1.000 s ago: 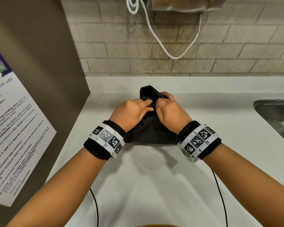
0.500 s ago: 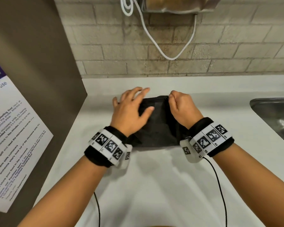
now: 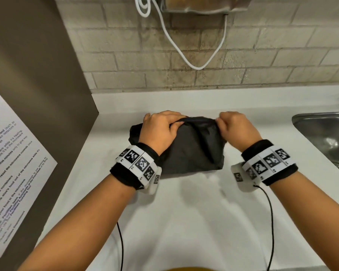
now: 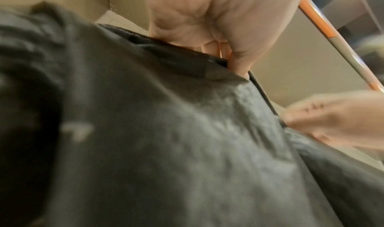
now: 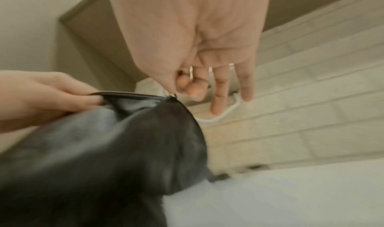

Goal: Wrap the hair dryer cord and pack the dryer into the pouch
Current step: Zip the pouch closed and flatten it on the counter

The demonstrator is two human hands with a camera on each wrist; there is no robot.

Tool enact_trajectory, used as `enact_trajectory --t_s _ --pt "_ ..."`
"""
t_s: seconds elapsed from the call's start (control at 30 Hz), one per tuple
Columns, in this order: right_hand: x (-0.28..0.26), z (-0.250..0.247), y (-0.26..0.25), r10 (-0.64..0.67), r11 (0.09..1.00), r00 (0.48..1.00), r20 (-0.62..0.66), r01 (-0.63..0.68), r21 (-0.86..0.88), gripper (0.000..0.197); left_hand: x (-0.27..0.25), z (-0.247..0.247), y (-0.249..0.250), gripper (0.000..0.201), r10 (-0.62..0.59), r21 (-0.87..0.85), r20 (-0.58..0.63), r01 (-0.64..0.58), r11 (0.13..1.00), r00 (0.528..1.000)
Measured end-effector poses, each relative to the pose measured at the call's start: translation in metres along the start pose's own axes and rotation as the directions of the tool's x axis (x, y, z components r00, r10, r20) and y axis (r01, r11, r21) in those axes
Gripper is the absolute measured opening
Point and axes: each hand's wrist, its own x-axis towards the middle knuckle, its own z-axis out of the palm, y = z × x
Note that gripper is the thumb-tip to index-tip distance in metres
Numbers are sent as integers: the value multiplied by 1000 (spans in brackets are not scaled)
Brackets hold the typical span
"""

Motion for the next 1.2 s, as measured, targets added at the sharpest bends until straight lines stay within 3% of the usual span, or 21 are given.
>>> enact_trajectory --t_s 0.1,0.2,0.3,0.37,0.4,0.53,0.63,0.77,0.93,1.0,1.07,1.13,1.2 --pt "-6 -9 47 240 967 970 44 -235 -98 26 -4 -4 -3 29 43 38 -13 -42 998 999" --pt "-5 -4 55 214 970 977 -5 -214 -119 28 -6 -4 1 27 73 45 -3 -73 996 997" --pt "0 -2 46 216 975 973 -86 -219 -27 29 -4 -9 -3 26 68 -6 37 -68 998 997" --pt "2 -1 40 227 974 971 -70 -225 39 16 -3 -14 -9 27 83 -10 96 -83 997 992" --pt "1 0 38 211 975 977 -13 -210 69 11 -4 -17 -12 29 89 -3 127 -89 996 988" --pt "-8 7 21 44 971 936 350 -123 206 44 -5 -28 -22 41 61 38 240 -72 997 969" --pt "-10 16 18 51 994 902 429 -87 65 50 -7 -35 -28 52 12 82 287 -37 996 958" --pt "-11 19 11 67 996 930 361 -41 -79 7 -10 -45 -39 57 -60 95 330 30 995 942" --pt "-2 4 12 49 982 983 178 -15 -187 18 -18 -55 -57 42 -170 -74 326 204 976 930" --pt "3 -5 14 8 999 998 57 -6 -36 14 -22 -57 -66 35 -246 -265 301 329 906 921" --pt "6 -14 12 66 975 996 -60 -52 218 5 -25 -57 -73 39 -310 -529 279 415 740 909" --pt "8 -16 11 114 946 990 -78 -85 313 5 -30 -54 -79 45 -347 -740 251 410 532 904" --pt "9 -9 13 141 924 988 -66 -107 368 10 -36 -48 -84 49 -345 -859 207 339 384 915"
